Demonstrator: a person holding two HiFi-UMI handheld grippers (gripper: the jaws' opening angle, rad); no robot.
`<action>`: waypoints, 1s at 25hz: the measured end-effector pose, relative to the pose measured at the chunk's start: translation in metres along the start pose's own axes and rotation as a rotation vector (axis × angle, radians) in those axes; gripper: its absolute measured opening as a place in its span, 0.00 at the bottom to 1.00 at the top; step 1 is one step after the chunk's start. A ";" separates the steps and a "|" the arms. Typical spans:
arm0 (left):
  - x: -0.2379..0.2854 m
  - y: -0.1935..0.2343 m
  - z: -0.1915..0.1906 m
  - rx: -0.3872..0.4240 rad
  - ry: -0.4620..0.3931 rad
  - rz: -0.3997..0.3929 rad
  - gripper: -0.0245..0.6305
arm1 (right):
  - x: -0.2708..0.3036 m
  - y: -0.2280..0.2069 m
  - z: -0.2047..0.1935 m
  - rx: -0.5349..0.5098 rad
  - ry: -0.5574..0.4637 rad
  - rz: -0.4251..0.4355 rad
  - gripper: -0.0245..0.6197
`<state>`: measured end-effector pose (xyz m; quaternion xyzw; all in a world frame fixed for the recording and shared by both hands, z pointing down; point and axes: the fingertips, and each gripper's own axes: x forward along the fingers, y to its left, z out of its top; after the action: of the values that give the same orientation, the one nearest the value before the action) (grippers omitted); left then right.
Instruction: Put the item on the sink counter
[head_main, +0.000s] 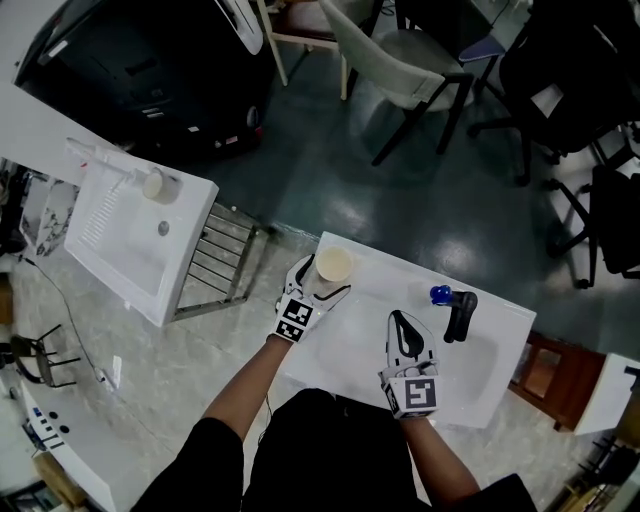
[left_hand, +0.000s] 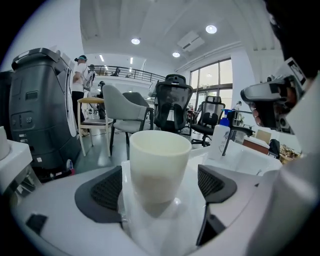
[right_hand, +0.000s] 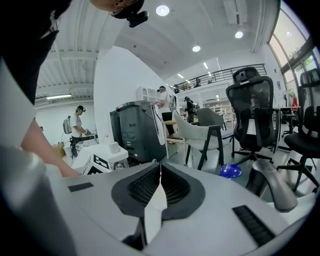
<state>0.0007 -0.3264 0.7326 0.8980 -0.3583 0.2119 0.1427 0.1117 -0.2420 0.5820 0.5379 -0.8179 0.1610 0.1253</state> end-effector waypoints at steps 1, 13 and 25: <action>-0.006 0.001 0.000 -0.009 -0.007 0.005 0.74 | -0.003 0.001 0.004 -0.002 -0.007 -0.007 0.09; -0.126 -0.040 0.021 -0.039 -0.084 0.050 0.74 | -0.078 0.036 0.021 -0.010 -0.076 -0.044 0.09; -0.284 -0.162 0.075 -0.113 -0.273 -0.027 0.74 | -0.186 0.108 0.021 -0.032 -0.122 -0.087 0.09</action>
<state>-0.0501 -0.0776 0.5131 0.9138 -0.3735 0.0654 0.1457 0.0841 -0.0540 0.4779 0.5797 -0.8024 0.1092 0.0909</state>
